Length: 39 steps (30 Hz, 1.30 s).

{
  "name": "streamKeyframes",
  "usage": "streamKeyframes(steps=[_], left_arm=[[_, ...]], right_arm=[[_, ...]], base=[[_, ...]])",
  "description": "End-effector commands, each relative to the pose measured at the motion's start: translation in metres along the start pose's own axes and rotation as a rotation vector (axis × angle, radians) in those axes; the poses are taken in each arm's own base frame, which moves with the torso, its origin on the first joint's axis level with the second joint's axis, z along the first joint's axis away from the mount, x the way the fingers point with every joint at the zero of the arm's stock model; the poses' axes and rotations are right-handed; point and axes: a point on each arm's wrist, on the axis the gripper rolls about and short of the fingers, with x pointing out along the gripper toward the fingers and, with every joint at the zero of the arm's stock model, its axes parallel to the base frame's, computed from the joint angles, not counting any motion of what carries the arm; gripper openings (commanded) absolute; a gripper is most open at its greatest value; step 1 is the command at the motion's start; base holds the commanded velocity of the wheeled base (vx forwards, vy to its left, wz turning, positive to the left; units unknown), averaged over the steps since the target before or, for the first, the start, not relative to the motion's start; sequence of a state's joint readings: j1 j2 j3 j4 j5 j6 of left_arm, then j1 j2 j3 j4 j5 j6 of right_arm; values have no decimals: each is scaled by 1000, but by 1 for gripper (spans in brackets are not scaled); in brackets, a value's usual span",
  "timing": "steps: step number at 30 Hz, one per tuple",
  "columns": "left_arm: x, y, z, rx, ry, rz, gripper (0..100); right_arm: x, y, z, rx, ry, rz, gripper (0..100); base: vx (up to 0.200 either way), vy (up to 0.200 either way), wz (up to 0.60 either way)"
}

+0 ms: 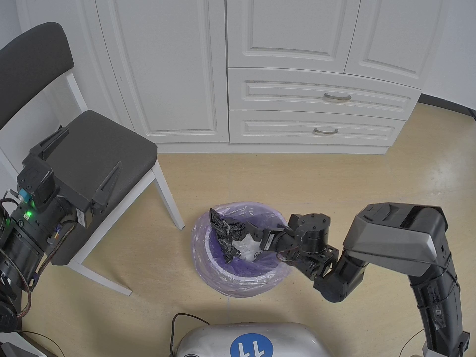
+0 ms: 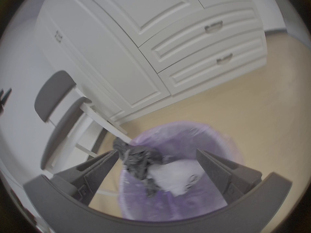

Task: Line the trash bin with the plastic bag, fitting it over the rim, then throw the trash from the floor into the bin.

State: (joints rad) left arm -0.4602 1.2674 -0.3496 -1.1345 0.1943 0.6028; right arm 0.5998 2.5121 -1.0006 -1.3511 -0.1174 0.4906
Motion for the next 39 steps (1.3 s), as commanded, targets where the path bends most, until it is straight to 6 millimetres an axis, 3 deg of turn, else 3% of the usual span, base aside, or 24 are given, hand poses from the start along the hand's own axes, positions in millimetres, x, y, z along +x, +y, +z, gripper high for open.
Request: streamKeyframes(steps=[1,7,10,16,24,33,39], left_arm=[[1,0,0,0,1,0,100],[1,0,0,-1,1,0,100],[0,0,0,-1,2,-1,100],[1,0,0,-1,1,4,100],[-1,3,1,-3,-3,17,100],[-1,2,0,-4,2,14,100],[1,0,-1,-2,26,29,100]], right_arm=[[-15,-52,49,-176,-28,-121,100],[-8,-92,60,-179,63,-227,100],[-2,-109,53,-168,111,-273,100],[10,-122,27,-165,227,-324,100],[13,-121,2,-161,412,-346,100],[30,-106,6,-152,524,-344,100],[53,-105,14,-121,477,-355,100]], base=[[0,0,0],[0,0,0],[0,0,0],[0,0,0],[0,0,0],[0,0,0],[0,0,0]])
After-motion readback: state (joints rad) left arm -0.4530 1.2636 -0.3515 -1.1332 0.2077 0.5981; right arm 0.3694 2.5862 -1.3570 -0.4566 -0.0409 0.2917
